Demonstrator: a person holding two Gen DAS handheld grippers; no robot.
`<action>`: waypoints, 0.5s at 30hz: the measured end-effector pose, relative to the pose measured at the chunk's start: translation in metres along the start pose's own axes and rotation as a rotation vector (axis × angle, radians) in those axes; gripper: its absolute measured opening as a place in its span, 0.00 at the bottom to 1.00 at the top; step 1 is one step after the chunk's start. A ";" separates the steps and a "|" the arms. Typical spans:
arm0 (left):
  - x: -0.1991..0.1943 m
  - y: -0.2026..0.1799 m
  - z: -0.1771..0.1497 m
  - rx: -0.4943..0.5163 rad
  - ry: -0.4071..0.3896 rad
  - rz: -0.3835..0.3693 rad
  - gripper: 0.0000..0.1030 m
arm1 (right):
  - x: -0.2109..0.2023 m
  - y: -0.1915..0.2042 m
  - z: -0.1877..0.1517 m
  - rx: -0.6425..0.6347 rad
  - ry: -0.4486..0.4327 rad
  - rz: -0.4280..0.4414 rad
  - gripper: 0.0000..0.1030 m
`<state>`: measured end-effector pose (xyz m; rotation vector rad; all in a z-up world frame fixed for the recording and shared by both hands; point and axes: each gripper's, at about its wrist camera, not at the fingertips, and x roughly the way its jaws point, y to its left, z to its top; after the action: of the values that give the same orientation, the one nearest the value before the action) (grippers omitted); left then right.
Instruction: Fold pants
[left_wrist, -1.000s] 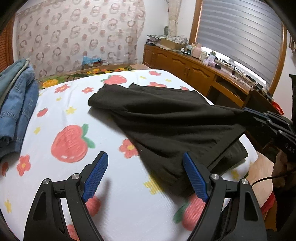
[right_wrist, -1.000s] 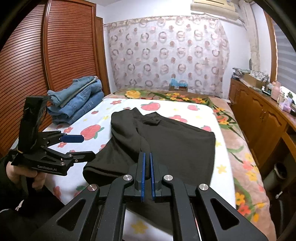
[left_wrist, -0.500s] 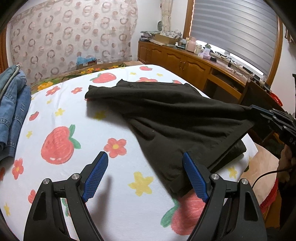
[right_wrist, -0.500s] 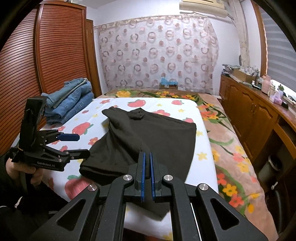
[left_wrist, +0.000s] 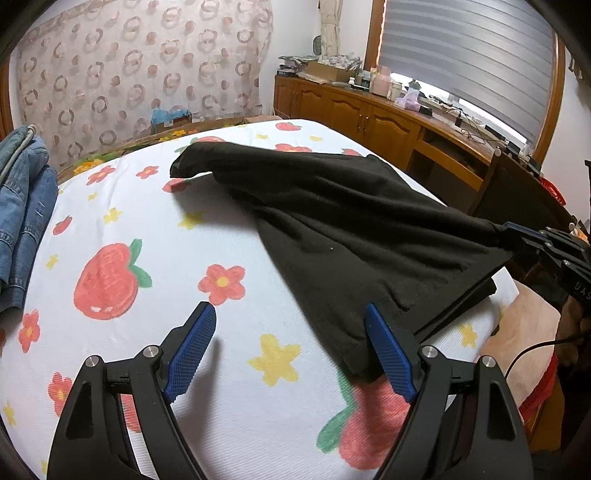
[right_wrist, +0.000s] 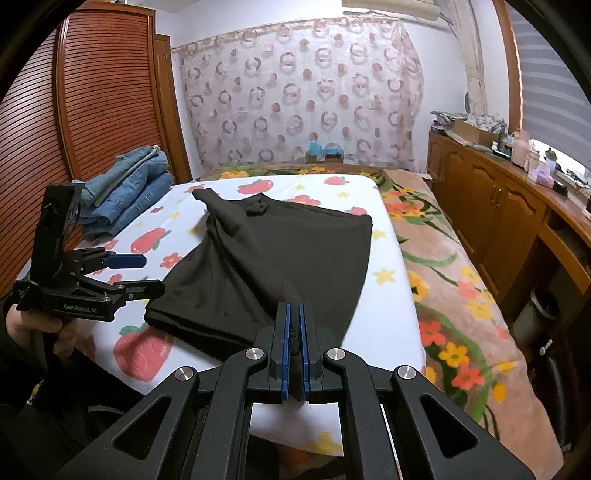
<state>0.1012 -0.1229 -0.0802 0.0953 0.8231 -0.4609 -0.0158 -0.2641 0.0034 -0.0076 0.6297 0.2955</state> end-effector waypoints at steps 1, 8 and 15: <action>0.001 -0.001 0.000 0.001 0.002 0.002 0.81 | 0.001 -0.001 -0.001 0.001 0.004 0.001 0.05; 0.007 0.000 -0.004 0.001 0.026 0.008 0.81 | 0.016 -0.007 -0.006 0.020 0.062 0.003 0.05; 0.009 0.002 -0.008 -0.002 0.032 0.004 0.81 | 0.017 -0.013 -0.004 0.030 0.091 0.001 0.05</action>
<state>0.1019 -0.1226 -0.0925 0.1027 0.8549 -0.4560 -0.0015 -0.2719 -0.0112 0.0078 0.7247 0.2883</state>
